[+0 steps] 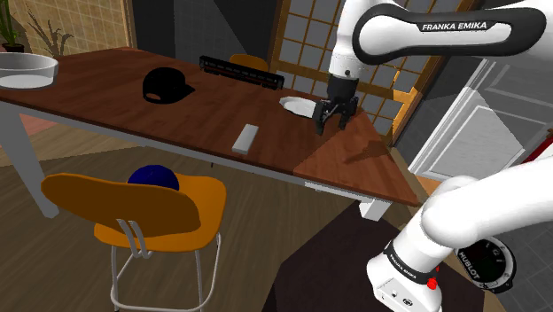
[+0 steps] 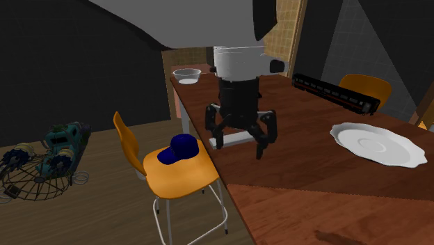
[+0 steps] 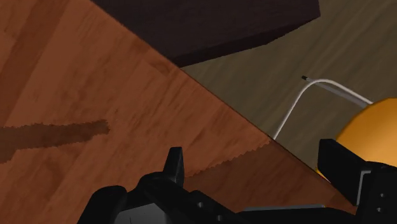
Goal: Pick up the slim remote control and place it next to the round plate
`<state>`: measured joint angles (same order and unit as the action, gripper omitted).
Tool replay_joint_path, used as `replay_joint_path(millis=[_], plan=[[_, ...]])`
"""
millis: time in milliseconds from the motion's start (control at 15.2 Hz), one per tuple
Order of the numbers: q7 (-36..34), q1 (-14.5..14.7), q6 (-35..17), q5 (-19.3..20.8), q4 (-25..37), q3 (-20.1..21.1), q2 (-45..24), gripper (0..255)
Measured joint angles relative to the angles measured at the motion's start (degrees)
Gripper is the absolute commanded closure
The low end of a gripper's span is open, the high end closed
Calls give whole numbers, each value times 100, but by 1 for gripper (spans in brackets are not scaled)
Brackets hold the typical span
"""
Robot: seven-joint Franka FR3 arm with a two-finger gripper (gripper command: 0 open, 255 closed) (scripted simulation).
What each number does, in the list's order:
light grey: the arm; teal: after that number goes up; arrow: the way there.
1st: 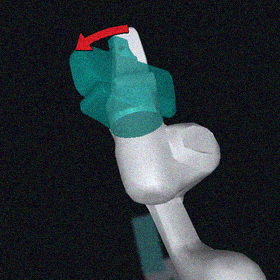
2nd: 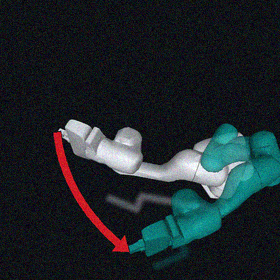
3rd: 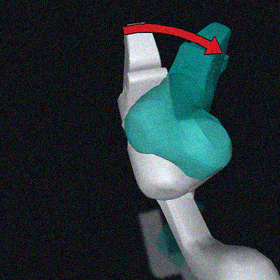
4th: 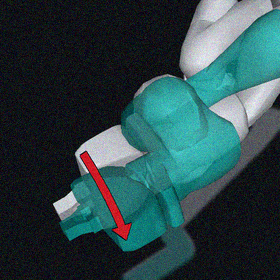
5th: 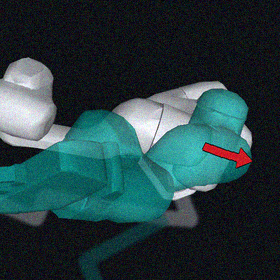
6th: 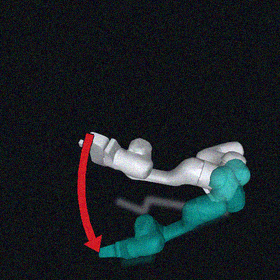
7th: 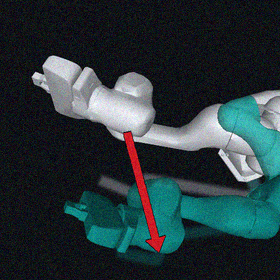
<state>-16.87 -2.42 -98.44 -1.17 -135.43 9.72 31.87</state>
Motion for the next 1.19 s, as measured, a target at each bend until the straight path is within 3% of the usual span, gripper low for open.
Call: replay_joint_path(millis=[462, 1188], plan=[[-1105, -155, -932, -107, 599, 387, -1393, 0], [-2845, -205, -1816, 278, 2309, 639, -3776, 0]])
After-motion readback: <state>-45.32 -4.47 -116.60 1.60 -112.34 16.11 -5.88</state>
